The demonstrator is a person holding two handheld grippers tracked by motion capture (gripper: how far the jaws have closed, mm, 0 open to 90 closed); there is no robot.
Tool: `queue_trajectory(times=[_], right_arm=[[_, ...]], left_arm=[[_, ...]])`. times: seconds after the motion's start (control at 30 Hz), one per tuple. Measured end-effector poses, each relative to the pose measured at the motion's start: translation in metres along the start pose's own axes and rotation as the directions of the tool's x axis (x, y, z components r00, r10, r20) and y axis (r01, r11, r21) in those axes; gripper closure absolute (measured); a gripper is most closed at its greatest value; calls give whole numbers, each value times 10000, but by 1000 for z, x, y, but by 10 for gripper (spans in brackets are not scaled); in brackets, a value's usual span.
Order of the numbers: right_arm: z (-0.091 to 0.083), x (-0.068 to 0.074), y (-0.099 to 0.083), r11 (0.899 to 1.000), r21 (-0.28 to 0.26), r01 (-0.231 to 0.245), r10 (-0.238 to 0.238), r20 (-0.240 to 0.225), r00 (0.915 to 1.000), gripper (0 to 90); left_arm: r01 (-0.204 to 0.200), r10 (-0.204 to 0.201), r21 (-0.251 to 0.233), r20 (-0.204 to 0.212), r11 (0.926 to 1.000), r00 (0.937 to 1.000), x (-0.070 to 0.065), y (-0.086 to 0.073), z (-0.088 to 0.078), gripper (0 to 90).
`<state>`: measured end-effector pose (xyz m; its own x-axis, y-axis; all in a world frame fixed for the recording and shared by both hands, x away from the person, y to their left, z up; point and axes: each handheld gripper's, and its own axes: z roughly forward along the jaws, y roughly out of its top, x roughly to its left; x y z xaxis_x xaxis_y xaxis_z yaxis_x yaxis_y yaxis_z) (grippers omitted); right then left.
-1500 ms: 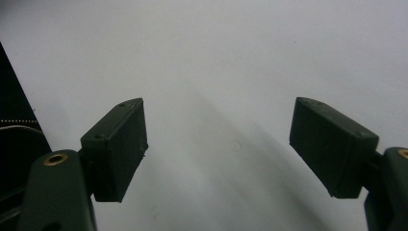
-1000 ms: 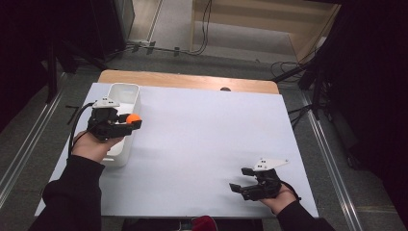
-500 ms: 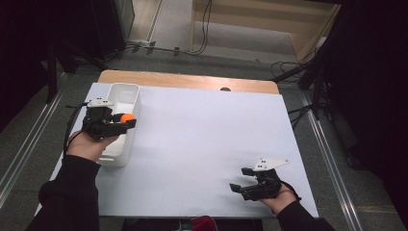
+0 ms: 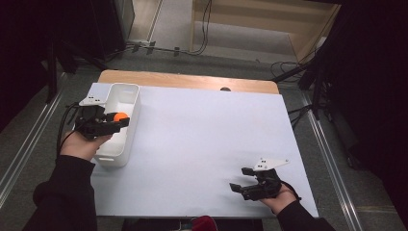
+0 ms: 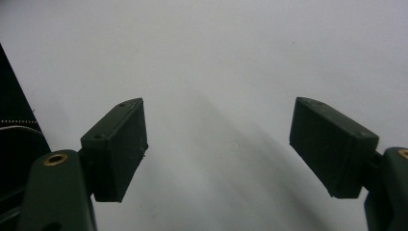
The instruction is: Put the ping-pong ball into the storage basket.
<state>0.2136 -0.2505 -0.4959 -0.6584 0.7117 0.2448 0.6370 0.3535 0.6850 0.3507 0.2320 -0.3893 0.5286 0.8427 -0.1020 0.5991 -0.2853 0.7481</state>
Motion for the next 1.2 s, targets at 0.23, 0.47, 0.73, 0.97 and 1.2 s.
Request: queue_trajectory(times=[0.23, 0.47, 0.73, 0.97, 1.2], right_arm=[[0, 0, 0, 10000, 17, 47, -47, 6, 10000, 195], [0, 1, 0, 10000, 43, -8, 8, 3, 10000, 195], [0, 0, 0, 10000, 47, -5, 5, 4, 10000, 195], [0, 0, 0, 10000, 79, 27, -27, -8, 10000, 195], [0, 0, 0, 10000, 42, 61, -61, -8, 10000, 195]], left_arm=[[187, -186, 78, -169, 9998, 9997, 5, -1, 0, 506], [470, -464, 163, -402, 9988, 9981, 11, -4, 1, 505], [892, -873, 247, -696, 9957, 9938, 17, -5, 4, 505], [1067, -1032, 393, -807, 9935, 9914, 19, -9, 9, 504], [1073, -996, 929, -839, 9899, 9915, 20, -14, 19, 504]])
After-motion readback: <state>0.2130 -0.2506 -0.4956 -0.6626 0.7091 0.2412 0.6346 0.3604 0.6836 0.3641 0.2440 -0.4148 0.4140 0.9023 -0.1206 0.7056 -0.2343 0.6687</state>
